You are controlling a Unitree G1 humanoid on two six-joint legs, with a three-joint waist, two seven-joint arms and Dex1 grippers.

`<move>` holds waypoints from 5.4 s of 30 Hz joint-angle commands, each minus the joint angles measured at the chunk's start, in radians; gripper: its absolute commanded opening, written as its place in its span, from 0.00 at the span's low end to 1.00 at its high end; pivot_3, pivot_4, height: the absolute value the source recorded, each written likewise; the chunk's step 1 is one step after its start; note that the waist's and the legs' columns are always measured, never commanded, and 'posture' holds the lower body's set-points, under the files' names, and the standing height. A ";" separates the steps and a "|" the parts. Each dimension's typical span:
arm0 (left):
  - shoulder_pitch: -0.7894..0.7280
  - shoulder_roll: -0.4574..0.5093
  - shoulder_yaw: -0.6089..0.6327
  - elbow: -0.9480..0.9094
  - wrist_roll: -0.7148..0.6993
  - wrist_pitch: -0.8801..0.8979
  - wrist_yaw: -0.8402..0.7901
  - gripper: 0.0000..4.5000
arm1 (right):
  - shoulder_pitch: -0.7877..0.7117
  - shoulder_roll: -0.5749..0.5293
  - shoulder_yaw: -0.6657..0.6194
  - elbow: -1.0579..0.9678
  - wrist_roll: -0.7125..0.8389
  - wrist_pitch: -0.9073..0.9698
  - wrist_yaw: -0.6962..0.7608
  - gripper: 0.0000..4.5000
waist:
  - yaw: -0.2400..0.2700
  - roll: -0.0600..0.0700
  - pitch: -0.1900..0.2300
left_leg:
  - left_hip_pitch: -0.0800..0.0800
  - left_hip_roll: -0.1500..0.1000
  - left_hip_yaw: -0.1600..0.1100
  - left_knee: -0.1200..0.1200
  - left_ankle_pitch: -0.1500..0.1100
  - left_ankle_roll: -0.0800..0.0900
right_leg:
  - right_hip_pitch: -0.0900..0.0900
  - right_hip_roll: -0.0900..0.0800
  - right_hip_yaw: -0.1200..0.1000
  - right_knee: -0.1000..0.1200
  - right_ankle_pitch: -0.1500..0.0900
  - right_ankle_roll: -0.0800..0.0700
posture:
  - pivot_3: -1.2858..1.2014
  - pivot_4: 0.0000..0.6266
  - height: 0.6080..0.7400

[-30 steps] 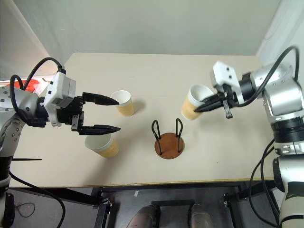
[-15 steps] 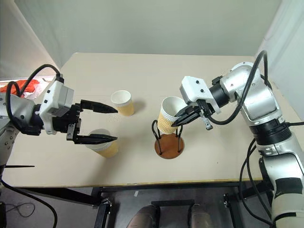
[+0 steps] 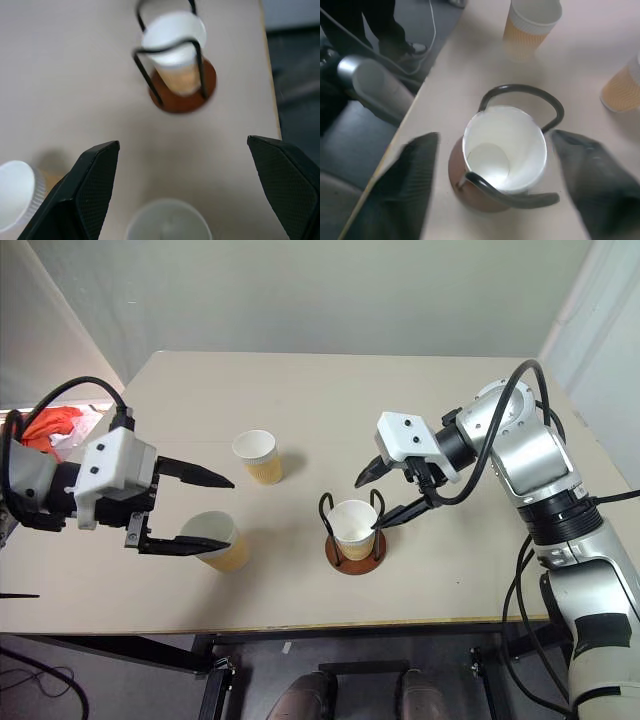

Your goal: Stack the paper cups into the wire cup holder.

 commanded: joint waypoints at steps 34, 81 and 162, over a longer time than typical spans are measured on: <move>-0.062 -0.037 -0.312 0.225 0.391 -0.276 -0.157 0.07 | 0.167 0.139 -0.263 -0.268 0.306 0.358 -0.485 1.00 | 0.001 -0.001 -0.001 | -0.003 0.000 -0.001 -0.001 -0.003 -0.001 | -0.003 0.000 -0.001 0.002 -0.004 -0.007 | 0.52 0.24 1.00; -1.031 -0.499 -1.080 0.738 -0.132 -0.728 -0.191 0.14 | 0.845 -0.246 -0.774 -0.710 0.638 0.436 -0.777 1.00 | 0.030 0.000 0.001 | -0.019 -0.005 0.003 0.035 -0.017 0.017 | 0.010 -0.003 0.003 -0.019 0.012 0.046 | 0.52 0.24 1.00; -1.131 -0.563 -1.027 0.871 -0.190 -0.755 -0.191 0.01 | 1.031 -0.327 -0.956 -0.641 0.570 0.352 -0.746 1.00 | 0.033 0.007 0.000 | -0.018 -0.007 0.036 0.051 -0.031 0.040 | 0.011 -0.004 0.031 -0.031 0.017 0.071 | 0.52 0.24 1.00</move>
